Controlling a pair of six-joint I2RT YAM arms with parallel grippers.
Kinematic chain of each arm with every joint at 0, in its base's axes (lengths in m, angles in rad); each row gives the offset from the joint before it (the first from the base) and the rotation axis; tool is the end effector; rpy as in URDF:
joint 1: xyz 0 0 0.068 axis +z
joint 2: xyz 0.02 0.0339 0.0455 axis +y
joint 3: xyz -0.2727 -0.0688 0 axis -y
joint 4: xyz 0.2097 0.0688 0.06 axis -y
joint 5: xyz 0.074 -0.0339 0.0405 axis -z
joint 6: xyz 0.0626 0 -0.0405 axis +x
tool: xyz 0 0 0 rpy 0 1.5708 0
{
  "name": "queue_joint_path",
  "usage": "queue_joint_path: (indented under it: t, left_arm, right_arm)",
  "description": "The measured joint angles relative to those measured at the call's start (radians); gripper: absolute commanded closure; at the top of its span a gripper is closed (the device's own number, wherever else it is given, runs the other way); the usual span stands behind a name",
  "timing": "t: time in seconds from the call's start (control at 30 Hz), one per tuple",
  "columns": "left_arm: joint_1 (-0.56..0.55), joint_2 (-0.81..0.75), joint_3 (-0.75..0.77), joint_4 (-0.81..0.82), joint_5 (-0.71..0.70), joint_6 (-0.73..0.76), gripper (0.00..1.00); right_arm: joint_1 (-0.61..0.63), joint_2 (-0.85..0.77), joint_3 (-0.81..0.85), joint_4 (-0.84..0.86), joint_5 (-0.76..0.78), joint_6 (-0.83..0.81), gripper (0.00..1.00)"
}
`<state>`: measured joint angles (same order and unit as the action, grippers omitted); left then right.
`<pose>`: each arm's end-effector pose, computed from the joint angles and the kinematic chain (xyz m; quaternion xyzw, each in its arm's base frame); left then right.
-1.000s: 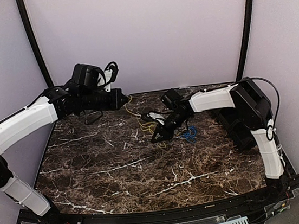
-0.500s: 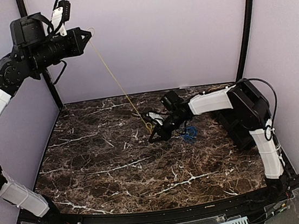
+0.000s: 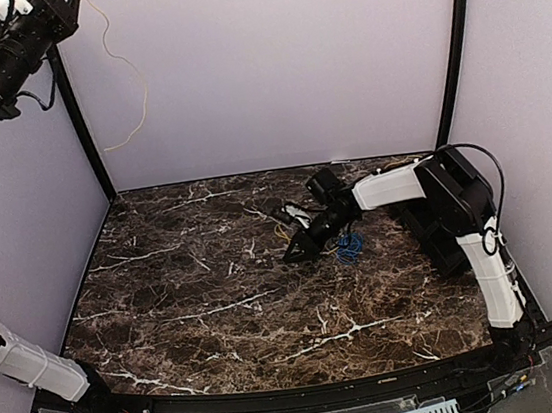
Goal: Untangle the cables
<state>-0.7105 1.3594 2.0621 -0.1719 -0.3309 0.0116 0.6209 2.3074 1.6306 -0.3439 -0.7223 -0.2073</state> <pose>0.1640 -0.1143 0.6289 0.0394 0.5090 -0.2162 0.8323 0.3562 0.3056 0.1278 -0.4501 0.7856 0.3850 0.1788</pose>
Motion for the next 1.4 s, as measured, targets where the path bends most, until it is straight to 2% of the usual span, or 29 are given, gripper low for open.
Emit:
queue_joint_path:
  t: [0.13, 0.3, 0.4, 0.6, 0.87, 1.13, 1.27, 1.4]
  left_arm:
    - [0.0, -0.021, -0.003, 0.03, -0.001, -0.001, 1.0]
    - [0.0, -0.032, -0.106, 0.047, 0.007, -0.045, 1.0]
    - [0.0, -0.037, -0.2, 0.056, 0.017, -0.073, 1.0]
    - [0.0, -0.05, -0.414, 0.091, 0.062, -0.156, 1.0]
    - [0.0, -0.051, -0.615, 0.195, 0.146, -0.272, 1.0]
    - [0.0, -0.037, -0.664, 0.294, 0.204, -0.346, 1.0]
    - [0.0, -0.02, -0.664, 0.333, 0.245, -0.383, 1.0]
    - [0.0, -0.004, -0.664, 0.349, 0.29, -0.416, 1.0]
  right_arm:
    - [-0.004, -0.004, 0.005, -0.023, 0.001, -0.01, 0.71]
    - [-0.011, -0.081, 0.002, -0.138, 0.087, -0.049, 0.48]
    - [-0.014, -0.18, -0.001, -0.192, 0.141, -0.081, 0.43]
    - [-0.015, -0.351, 0.084, -0.314, 0.172, -0.167, 0.4]
    - [-0.015, -0.392, 0.117, -0.412, 0.157, -0.243, 0.41]
    - [-0.01, -0.41, 0.18, -0.31, 0.124, -0.209, 0.41]
    - [0.013, -0.37, 0.308, -0.265, 0.117, -0.196, 0.4]
    - [0.042, -0.301, 0.407, -0.212, 0.117, -0.175, 0.47]
